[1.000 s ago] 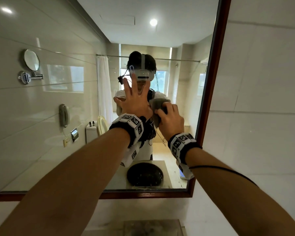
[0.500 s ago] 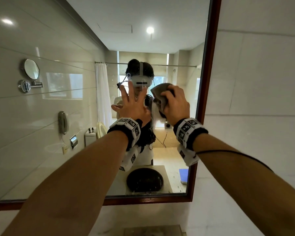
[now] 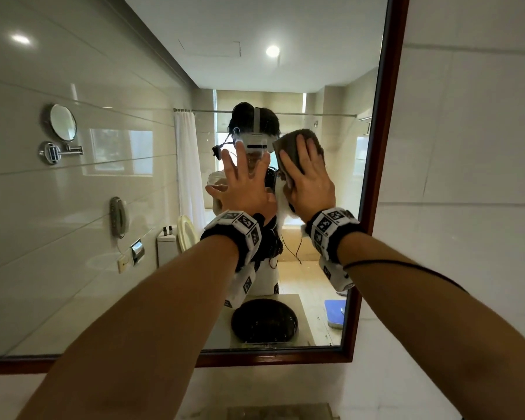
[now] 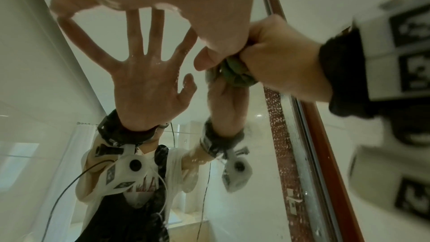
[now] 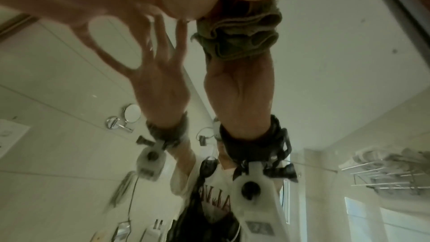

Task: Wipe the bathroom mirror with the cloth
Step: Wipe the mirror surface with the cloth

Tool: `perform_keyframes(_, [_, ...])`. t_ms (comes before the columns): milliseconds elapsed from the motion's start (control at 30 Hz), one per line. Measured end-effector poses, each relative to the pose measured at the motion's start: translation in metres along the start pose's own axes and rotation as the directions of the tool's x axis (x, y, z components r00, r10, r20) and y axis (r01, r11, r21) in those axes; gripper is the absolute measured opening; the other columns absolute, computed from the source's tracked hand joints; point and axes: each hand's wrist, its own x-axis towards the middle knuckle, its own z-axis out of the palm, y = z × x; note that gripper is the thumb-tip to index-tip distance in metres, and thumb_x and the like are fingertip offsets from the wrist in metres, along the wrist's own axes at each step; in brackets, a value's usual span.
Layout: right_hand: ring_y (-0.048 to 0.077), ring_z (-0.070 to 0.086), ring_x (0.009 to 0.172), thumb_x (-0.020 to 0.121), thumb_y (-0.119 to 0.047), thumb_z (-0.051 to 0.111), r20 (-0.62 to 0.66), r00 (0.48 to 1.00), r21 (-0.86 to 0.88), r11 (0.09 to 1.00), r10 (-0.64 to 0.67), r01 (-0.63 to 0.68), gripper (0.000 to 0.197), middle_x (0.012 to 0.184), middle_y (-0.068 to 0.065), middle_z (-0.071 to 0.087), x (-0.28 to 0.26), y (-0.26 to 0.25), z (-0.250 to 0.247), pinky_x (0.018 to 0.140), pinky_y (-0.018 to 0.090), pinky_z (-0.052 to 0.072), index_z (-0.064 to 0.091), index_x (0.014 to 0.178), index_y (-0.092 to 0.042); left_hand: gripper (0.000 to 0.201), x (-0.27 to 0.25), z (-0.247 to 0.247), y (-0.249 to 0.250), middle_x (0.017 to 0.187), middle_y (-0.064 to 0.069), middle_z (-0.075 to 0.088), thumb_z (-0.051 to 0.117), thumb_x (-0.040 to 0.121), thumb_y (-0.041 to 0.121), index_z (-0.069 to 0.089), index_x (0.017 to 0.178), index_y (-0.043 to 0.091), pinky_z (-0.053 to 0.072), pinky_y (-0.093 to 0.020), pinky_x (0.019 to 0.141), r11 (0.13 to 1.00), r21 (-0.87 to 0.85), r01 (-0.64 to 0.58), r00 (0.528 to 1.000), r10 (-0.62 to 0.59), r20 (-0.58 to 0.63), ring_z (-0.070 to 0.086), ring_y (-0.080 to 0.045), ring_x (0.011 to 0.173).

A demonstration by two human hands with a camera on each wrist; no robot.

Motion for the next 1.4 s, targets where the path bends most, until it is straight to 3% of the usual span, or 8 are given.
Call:
perform_keyframes(200, [0.034,0.029,0.142,0.087,-0.017,0.059,0.009,0.999,0.046,0.998,-0.039,0.038,0.053,0.153,0.013,0.036,-0.060,-0.018,0.010,0.099,0.059,0.046,0.050,0.139,-0.019,0.058,0.006,-0.007,0.018,0.160,-0.009,-0.012,0.042,0.089,0.038,0.021,0.142,0.043,0.017,-0.074,0.101,0.991,-0.127,0.045,0.998,-0.051,-0.045,-0.016,-0.038,0.144])
perform_keyframes(333, [0.031,0.036,0.138,0.071,-0.005,0.068,0.109,0.985,0.081,0.989,-0.136,0.127,0.064,0.149,0.008,0.043,-0.132,-0.024,0.017,0.087,0.049,0.056,0.059,0.132,-0.022,0.068,0.003,0.001,0.022,0.159,-0.012,-0.016,0.041,0.087,0.058,0.011,0.146,0.044,0.016,-0.076,0.100,0.996,-0.067,0.060,0.997,-0.063,-0.040,-0.016,-0.039,0.144])
perform_keyframes(433, [0.027,0.044,0.135,0.083,-0.017,0.063,0.178,0.966,0.117,0.979,-0.188,0.169,0.040,0.143,0.006,0.052,-0.157,-0.022,0.013,0.088,0.042,0.057,0.067,0.123,-0.020,0.072,-0.003,0.002,0.033,0.159,-0.013,-0.014,0.044,0.084,0.065,0.014,0.146,0.043,0.019,-0.077,0.098,0.996,-0.029,0.087,0.994,-0.089,-0.064,-0.011,-0.040,0.145])
perform_keyframes(533, [0.031,0.052,0.129,0.079,-0.016,0.074,0.154,0.962,0.115,0.971,-0.224,0.208,0.038,0.137,0.009,0.057,-0.133,-0.010,-0.005,0.085,0.042,0.058,0.070,0.117,-0.016,0.071,-0.003,-0.002,0.038,0.159,-0.010,-0.018,0.041,0.087,0.064,0.011,0.147,0.042,0.018,-0.078,0.098,1.000,0.013,0.009,0.998,-0.008,-0.059,-0.015,-0.039,0.145])
perform_keyframes(700, [0.040,0.045,0.132,0.091,-0.021,0.053,-0.050,0.995,0.113,0.989,-0.086,0.091,0.039,0.145,0.016,0.047,-0.050,0.034,-0.042,0.083,0.054,0.056,0.061,0.128,-0.012,0.059,0.008,0.003,0.031,0.161,-0.005,-0.014,0.032,0.094,0.056,0.014,0.148,0.041,0.014,-0.079,0.098,0.997,-0.078,0.010,0.999,-0.013,-0.048,-0.015,-0.034,0.146])
perform_keyframes(933, [0.043,0.034,0.139,0.094,-0.034,0.040,-0.090,0.995,0.036,0.999,0.038,-0.035,0.045,0.148,0.017,0.042,0.032,0.066,-0.050,0.105,0.055,0.041,0.062,0.129,-0.016,0.065,0.009,0.017,0.029,0.160,-0.002,-0.017,0.027,0.089,0.068,0.008,0.147,0.045,0.008,-0.080,0.098,0.997,-0.074,0.017,0.997,-0.023,-0.077,-0.020,-0.031,0.145])
perform_keyframes(1100, [0.042,0.027,0.141,0.079,-0.016,0.077,-0.048,0.997,0.001,0.998,0.059,-0.059,0.063,0.153,0.018,0.034,-0.023,0.060,-0.013,0.098,0.063,0.045,0.052,0.137,-0.016,0.068,0.009,0.021,0.027,0.160,-0.004,-0.017,0.024,0.088,0.069,0.005,0.148,0.043,0.008,-0.081,0.098,0.998,-0.058,0.006,0.995,-0.012,-0.104,-0.019,-0.034,0.145])
perform_keyframes(1400, [0.031,0.019,0.143,0.056,0.010,0.079,0.132,0.991,0.070,0.997,-0.031,0.022,0.082,0.151,0.010,0.034,-0.157,0.012,0.008,0.089,0.051,0.055,0.059,0.131,-0.015,0.094,0.008,0.025,0.026,0.157,-0.009,-0.026,0.022,0.074,0.084,-0.017,0.147,0.040,0.005,-0.081,0.096,0.999,0.037,-0.008,0.997,0.011,-0.076,-0.024,-0.037,0.142])
